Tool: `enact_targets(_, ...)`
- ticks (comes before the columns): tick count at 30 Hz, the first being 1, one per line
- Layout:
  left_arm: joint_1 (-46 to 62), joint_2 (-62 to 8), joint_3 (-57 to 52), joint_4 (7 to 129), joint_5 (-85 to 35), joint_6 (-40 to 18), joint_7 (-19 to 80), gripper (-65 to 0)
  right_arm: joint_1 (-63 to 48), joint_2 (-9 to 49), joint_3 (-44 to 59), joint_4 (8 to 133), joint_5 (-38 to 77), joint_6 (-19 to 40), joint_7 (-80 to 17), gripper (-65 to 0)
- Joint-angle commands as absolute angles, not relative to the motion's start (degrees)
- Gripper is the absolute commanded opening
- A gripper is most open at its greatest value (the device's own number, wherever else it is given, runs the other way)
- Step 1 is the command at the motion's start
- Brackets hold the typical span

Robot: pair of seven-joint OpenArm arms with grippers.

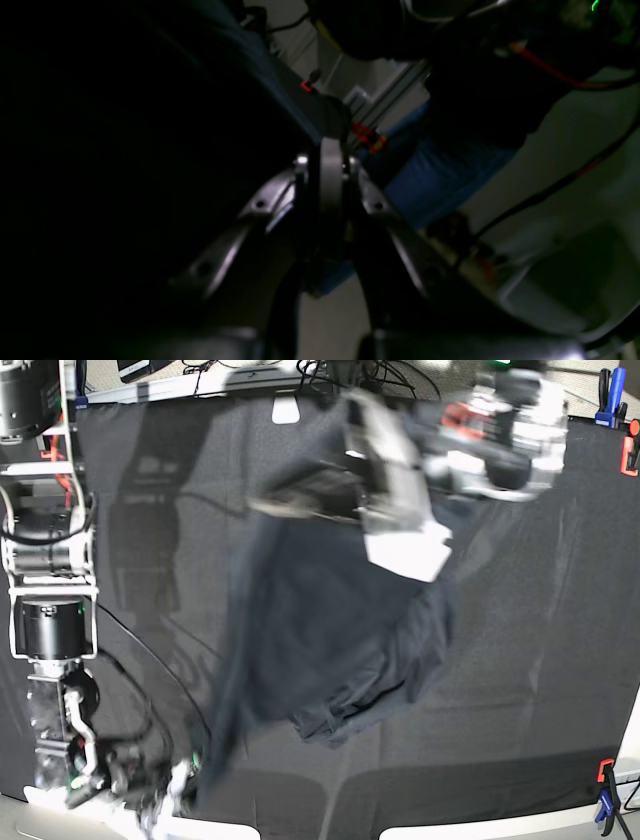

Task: Layout the t-shirt on the table in an organized manner, then fold the t-shirt properly
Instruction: 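Lift the shirt with the right gripper and swing it across the table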

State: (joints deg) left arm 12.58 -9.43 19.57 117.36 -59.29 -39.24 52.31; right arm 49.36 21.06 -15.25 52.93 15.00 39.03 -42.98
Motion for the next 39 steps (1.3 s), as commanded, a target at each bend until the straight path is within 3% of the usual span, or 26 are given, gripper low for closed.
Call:
enact_targets(1,11.5,-9.2,21.4,117.6,-59.6,-40.0,49.9,-65.0,51.9,21.1,-16.5,53.1,15.2,38.6,-41.3,-65.0)
enact_targets(10,6.3,-6.3,33.3,100.0,-54.9,-40.0,46.2,-65.0,51.9,20.5,-26.1,50.5,7.0,38.0,-41.5,-65.0)
enact_targets(15,4.0,-0.1,34.3,90.4,-54.8,-40.0,46.2,-65.0,51.9,20.6,-26.1,48.4,-0.7,28.1,-38.5,-65.0)
enact_targets(26,-4.1,8.5,35.0,72.7,-53.8,-40.0,39.6,-65.0,52.1,17.5,-26.1,44.3,-4.1,27.8,-24.1,-65.0)
enact_targets(30,-6.1,8.5,35.1,70.5,-50.5,-40.0,38.1,-65.0,52.6,16.6,-26.1,44.3,-4.6,24.3,-22.8,-65.0)
enact_targets(39,-6.2,8.5,35.1,70.5,-50.4,-40.0,38.1,-65.0,52.6,18.6,-26.1,44.3,-9.0,24.0,-23.6,-65.0)
